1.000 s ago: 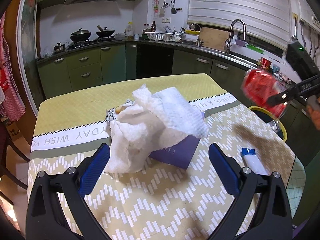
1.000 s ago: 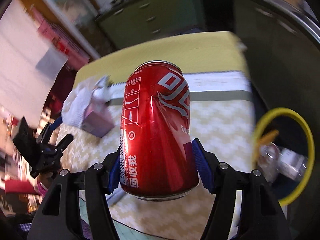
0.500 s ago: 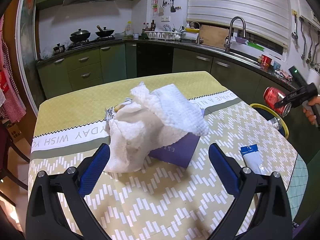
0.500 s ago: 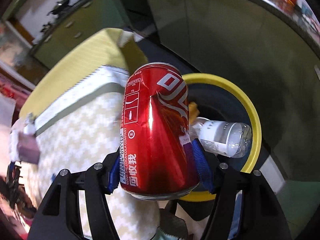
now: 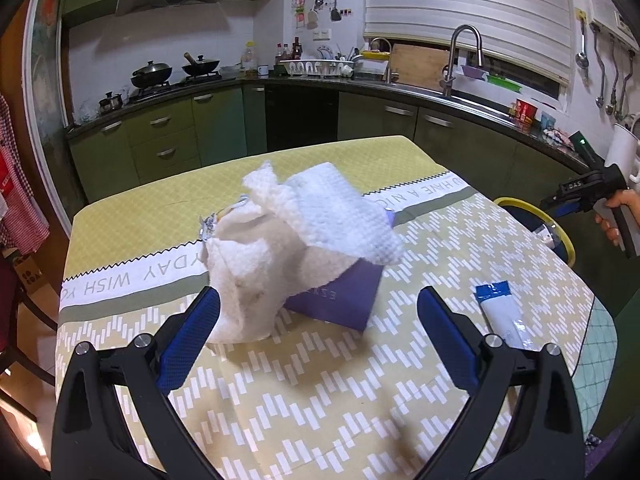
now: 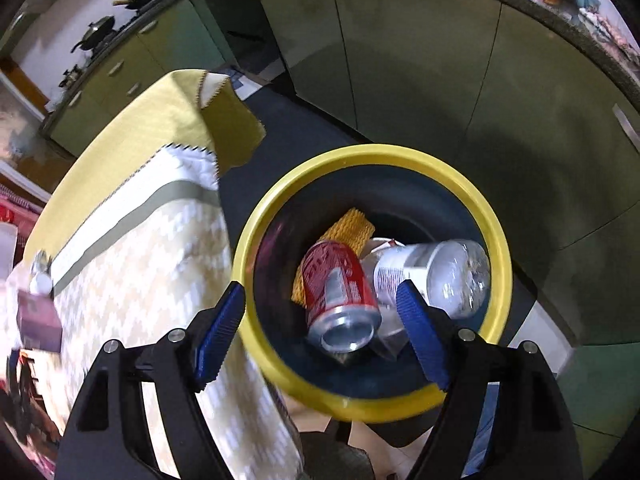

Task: Collect trash
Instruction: 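Carry the red can to the bin and open the right gripper, then grasp the white-and-blue tube with the left gripper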

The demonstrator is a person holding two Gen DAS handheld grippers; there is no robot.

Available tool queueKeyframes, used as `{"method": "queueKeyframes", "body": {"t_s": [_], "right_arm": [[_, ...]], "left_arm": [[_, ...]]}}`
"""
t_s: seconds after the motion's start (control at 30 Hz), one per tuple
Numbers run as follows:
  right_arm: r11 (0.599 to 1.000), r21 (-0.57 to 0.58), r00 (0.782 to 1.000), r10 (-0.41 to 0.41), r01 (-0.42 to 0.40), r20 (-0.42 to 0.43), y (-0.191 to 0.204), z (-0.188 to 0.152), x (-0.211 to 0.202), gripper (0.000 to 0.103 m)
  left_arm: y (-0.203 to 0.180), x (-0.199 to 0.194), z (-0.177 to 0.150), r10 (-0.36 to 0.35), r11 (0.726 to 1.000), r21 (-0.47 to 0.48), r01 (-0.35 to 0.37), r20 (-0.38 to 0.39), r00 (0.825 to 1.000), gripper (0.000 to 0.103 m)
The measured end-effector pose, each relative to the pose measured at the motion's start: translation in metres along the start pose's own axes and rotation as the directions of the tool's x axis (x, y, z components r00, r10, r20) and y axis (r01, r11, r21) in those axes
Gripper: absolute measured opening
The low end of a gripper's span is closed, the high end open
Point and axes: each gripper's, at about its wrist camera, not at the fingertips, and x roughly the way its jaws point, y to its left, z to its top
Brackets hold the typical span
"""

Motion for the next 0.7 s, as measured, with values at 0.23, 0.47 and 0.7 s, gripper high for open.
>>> {"method": "queueKeyframes", "body": {"t_s": [0.23,0.47,0.7], "right_arm": [[0.999,-0.020,0.997,0.041,-0.040,0.061,0.000,-0.039,-0.028,0.077],[0.996,-0.010,0.992,0.094,-0.094,0.078,-0.014,-0.062,-0.035,0.077],[0.990,0.002,0.987,0.140,-0.140,0.073,-0.025,-0.073,-0.029,0.078]], "left_arm": [[-0.039,-0.006,0.004,-0.083,0.997,-0.006,0.083,-0.111,0.990,0.095],[-0.103,0.014,-0.010,-0.153,0.983,0.066,0.173,-0.242,0.958,0.095],[-0.141,0.040,-0.020,-0.219,0.963,0.073,0.259,-0.346,0.912,0.085]]}}
